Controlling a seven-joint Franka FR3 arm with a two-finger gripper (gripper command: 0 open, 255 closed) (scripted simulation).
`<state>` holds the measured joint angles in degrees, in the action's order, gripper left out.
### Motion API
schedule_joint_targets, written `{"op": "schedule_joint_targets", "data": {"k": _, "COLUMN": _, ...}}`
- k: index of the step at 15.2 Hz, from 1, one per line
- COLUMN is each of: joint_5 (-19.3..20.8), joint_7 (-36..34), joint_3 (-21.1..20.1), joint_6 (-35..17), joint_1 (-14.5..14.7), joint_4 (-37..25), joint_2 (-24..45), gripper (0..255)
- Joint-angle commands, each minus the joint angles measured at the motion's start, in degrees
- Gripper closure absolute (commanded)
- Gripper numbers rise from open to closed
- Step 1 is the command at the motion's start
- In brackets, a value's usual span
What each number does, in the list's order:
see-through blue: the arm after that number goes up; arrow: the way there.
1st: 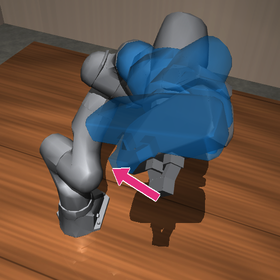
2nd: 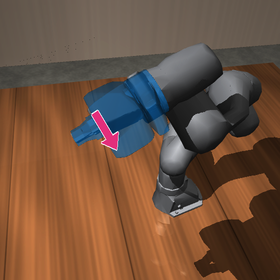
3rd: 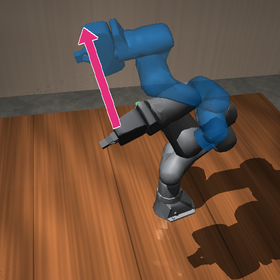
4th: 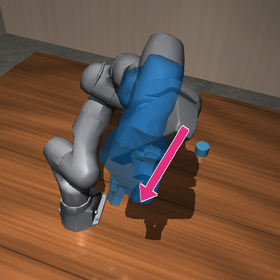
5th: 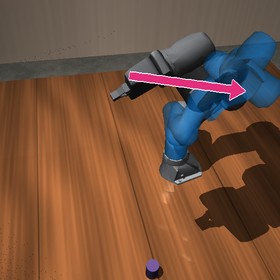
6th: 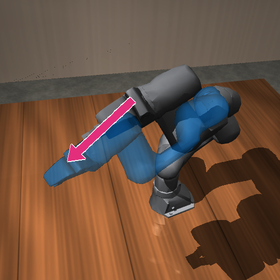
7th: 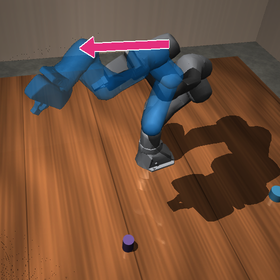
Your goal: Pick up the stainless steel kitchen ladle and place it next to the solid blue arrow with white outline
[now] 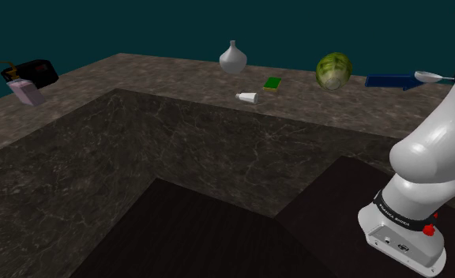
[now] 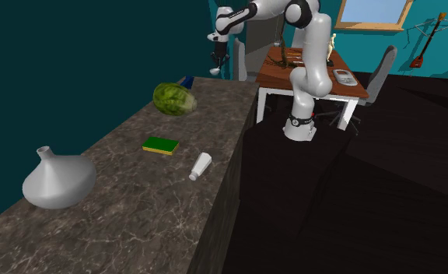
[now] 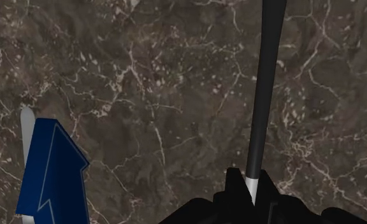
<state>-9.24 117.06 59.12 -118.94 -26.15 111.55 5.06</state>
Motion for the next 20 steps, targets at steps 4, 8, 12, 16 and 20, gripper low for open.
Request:
{"op": "schedule_joint_targets", "data": {"k": 4, "joint_5": -2.71, "joint_7": 2.10, "joint_3": -0.41, "joint_6": -3.43, "joint_1": -0.86, "joint_4": 2.39, "joint_2": 2.33, "gripper": 255}}
{"op": "schedule_joint_targets", "data": {"k": 8, "joint_5": -5.02, "joint_7": 3.79, "joint_3": -1.04, "joint_6": -5.98, "joint_1": -1.63, "joint_4": 4.10, "joint_2": 4.25, "gripper": 255}}
{"op": "schedule_joint_targets", "data": {"k": 12, "joint_5": -7.59, "joint_7": 5.65, "joint_3": -1.96, "joint_6": -8.42, "joint_1": -2.63, "joint_4": 5.58, "joint_2": 6.34, "gripper": 255}}
{"op": "schedule_joint_targets", "data": {"k": 16, "joint_5": -10.35, "joint_7": 7.62, "joint_3": -3.18, "joint_6": -10.73, "joint_1": -3.83, "joint_4": 6.82, "joint_2": 8.56, "gripper": 255}}
{"op": "schedule_joint_targets", "data": {"k": 20, "joint_5": -13.55, "joint_7": 9.88, "joint_3": -4.85, "joint_6": -13.16, "joint_1": -5.35, "joint_4": 7.93, "joint_2": 11.08, "gripper": 255}}
